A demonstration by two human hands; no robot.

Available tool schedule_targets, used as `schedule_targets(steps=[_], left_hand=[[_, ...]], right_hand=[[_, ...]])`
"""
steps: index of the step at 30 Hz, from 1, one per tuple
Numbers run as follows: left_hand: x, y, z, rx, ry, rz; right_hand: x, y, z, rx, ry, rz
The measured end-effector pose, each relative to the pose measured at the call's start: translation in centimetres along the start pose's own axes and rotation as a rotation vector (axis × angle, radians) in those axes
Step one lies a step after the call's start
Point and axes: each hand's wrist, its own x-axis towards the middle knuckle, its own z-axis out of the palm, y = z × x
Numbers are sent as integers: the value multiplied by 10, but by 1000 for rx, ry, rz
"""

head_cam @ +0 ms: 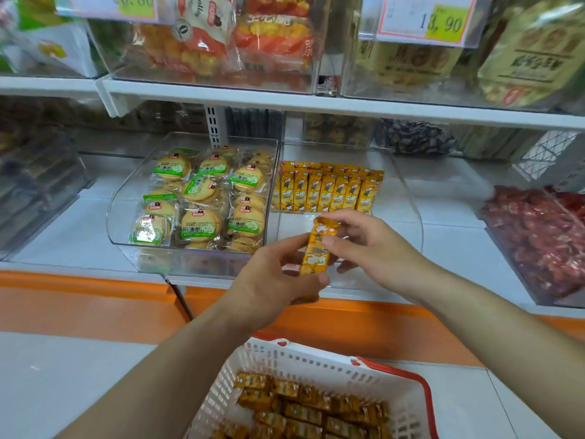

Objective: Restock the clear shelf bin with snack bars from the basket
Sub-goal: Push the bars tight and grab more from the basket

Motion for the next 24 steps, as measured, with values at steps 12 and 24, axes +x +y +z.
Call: schedule_targets(steps=[12,24], left_hand=[[10,7,4,-55,237,80],[17,8,-30,908,517,269]], right_hand=[[-5,3,-8,-4,46,-12],[37,16,-91,-487,391,19]])
